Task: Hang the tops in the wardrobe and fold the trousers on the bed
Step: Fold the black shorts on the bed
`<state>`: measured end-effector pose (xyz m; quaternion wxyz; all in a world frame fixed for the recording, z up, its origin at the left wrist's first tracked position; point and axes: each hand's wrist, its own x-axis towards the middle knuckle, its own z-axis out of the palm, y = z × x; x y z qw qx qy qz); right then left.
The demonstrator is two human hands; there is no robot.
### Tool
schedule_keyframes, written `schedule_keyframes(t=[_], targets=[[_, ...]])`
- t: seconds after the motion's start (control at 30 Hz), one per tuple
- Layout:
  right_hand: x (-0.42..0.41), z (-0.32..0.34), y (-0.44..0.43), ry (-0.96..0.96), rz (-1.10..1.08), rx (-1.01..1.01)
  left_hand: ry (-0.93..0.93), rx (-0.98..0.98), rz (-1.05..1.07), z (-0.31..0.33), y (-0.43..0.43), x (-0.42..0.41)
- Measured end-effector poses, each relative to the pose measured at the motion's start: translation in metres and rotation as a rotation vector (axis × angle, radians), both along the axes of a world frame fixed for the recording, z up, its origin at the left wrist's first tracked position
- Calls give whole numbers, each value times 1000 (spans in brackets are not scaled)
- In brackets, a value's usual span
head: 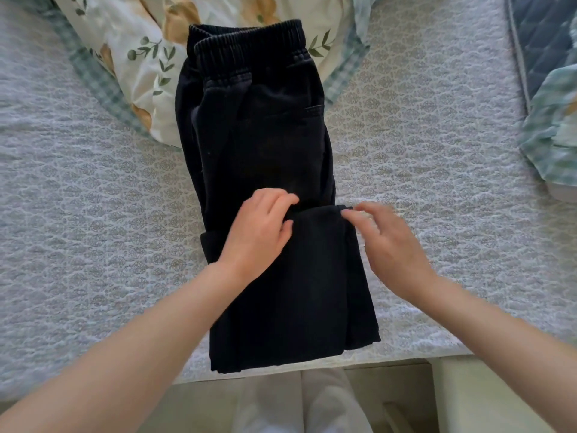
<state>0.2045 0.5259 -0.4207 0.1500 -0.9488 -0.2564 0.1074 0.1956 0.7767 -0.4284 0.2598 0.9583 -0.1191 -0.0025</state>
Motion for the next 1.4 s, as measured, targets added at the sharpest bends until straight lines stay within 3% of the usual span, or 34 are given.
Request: schedule_keyframes(t=[0.1,0.23,0.37,0.5,0.73,0.9,0.97,1.03,1.07,1.17,1.27,1.33,1.4], targets=[[9,-5,-5,-208,628,-261,-173,189,-230,-4,57,-41],[24,-27,-5,-299,892,-447,21,591,-550,-13,120,-77],[37,-44,3,-364,942,-460,79,720,-613,-34,132,-75],[44,-58,6,-358,916,-387,24,681,-613,-46,136,-66],[51,-49,6,-239,918,-311,3,599,-563,-46,130,-60],[46,-26,3,-116,925,-338,105,527,-578,-28,122,-67],[38,-16,-5,23,920,-319,182,439,-589,-20,116,-80],[23,-2,-13,342,825,-215,373,255,-558,-9,106,-97],[14,8,-17,534,724,-136,572,112,-498,2,99,-105],[-11,30,-40,1035,224,80,1111,-443,-148,29,83,-121],[-24,37,-54,1158,-298,243,1168,-788,330,39,67,-131],[-27,35,-51,1226,-431,305,1186,-880,553,39,50,-132],[-27,28,-48,1293,-551,354,1162,-905,639,33,33,-132]])
